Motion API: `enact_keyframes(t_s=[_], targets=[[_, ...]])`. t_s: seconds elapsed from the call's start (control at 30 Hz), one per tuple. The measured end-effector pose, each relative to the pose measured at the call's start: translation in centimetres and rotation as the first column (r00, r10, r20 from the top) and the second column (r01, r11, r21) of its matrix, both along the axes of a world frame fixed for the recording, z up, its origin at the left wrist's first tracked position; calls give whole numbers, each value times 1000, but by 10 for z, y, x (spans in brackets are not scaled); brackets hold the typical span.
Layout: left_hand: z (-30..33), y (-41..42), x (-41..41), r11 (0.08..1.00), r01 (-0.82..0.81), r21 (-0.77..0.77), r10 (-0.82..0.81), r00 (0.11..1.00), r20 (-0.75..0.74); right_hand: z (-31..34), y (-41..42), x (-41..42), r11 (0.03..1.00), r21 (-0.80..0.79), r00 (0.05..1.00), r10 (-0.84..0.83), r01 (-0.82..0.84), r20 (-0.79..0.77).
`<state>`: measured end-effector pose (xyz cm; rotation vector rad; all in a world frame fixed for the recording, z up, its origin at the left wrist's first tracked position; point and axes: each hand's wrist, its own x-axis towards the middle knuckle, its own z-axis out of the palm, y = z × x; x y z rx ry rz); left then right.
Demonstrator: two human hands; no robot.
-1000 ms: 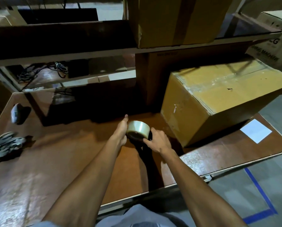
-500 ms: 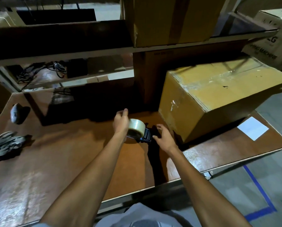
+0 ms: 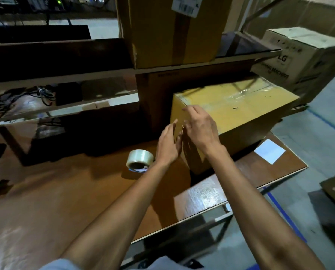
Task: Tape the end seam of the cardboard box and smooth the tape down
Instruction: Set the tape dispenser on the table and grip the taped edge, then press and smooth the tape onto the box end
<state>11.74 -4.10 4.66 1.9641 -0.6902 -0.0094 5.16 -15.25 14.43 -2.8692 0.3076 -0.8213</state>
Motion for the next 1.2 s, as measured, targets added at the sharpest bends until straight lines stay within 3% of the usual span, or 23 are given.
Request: enact_keyframes(t_s=[0.13,0.27,0.37,0.53,0.7,0.83,1.03,1.2], targets=[[7,-26,-18,997,80,-3,-80,997,11,19,-32,-2,1000,16,995,-14,16,-103],[11,-50,-26,995,98,29,-98,995,22,19,-61,3,998,56,920,-12,36,-392],[8,-65,-33,993,120,21,-120,993,-17,14,-72,4,996,85,865,8,39,-502],[-8,-73,-38,993,97,-64,-103,989,-103,11,-72,7,995,82,856,0,50,-517],[-29,-69,-47,997,74,-25,-78,971,-225,9,-72,8,996,80,862,1,46,-507],[-42,-60,-49,999,38,-3,-38,978,-204,10,-72,5,996,80,868,3,42,-497],[0,-67,-32,987,-96,-128,83,991,-105,10,-70,4,995,82,873,-2,48,-487],[1,-83,-35,983,-17,-183,-1,995,-97,7,-71,5,993,101,877,-1,57,-481]])
